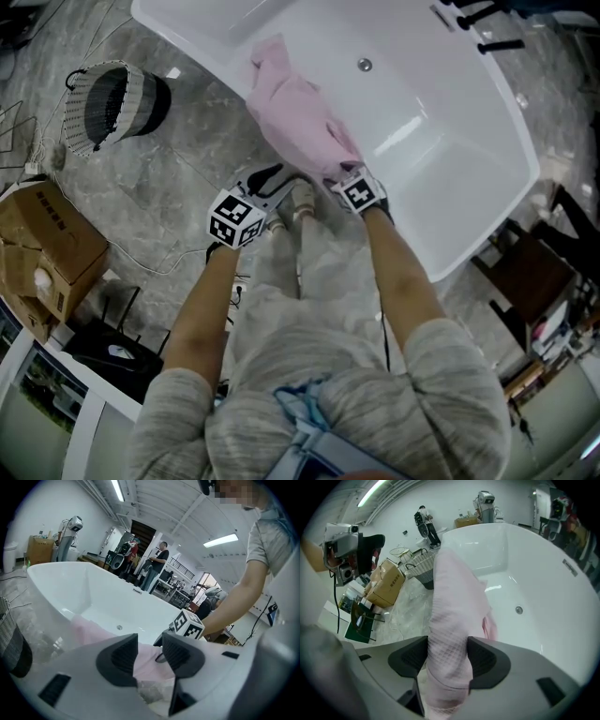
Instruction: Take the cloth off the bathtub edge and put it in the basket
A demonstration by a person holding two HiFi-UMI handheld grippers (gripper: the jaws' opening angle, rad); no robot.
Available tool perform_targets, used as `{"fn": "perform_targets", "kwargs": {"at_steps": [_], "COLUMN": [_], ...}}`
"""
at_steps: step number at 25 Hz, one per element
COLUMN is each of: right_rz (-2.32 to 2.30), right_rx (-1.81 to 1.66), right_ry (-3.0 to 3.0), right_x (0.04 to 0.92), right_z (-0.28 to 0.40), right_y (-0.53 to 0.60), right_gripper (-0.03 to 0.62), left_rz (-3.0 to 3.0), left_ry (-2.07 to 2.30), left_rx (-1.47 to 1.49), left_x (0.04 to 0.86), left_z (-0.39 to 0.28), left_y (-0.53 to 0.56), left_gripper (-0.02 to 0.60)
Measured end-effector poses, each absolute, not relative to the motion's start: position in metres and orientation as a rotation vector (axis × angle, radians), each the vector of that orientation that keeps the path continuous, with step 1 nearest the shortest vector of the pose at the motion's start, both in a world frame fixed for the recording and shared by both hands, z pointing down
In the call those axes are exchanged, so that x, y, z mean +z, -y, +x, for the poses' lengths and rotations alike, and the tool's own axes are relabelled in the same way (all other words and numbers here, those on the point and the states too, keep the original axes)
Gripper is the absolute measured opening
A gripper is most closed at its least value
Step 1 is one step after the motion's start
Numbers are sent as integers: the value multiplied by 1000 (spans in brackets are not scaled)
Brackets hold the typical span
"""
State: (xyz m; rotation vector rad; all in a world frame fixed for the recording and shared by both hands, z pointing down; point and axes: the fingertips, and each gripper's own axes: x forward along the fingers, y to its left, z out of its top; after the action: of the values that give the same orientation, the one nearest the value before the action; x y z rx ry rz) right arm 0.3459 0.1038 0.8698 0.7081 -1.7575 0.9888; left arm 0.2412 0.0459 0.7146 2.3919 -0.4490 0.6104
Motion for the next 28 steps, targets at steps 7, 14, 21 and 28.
{"fn": "perform_targets", "kwargs": {"at_steps": [7,14,21,28], "right_rz": [721,716,755,748], "right_rx": [877,844,853,916], "right_ry": [1768,1784,1782,1834], "right_x": [861,850,834,824], "right_z": [352,352,360,352], "right_y": [-104,-102,-97,-97], "right_gripper": [215,188,35,18], "left_rz": [2388,2389,2383,2390], "left_ry": [450,466,474,485], "left_rx": [609,604,603,599], "left_x": [713,711,710,706], "left_z": [244,240,238,237], "left_y": [-49,-47,-50,-50], "left_gripper": [143,143,143,143]}}
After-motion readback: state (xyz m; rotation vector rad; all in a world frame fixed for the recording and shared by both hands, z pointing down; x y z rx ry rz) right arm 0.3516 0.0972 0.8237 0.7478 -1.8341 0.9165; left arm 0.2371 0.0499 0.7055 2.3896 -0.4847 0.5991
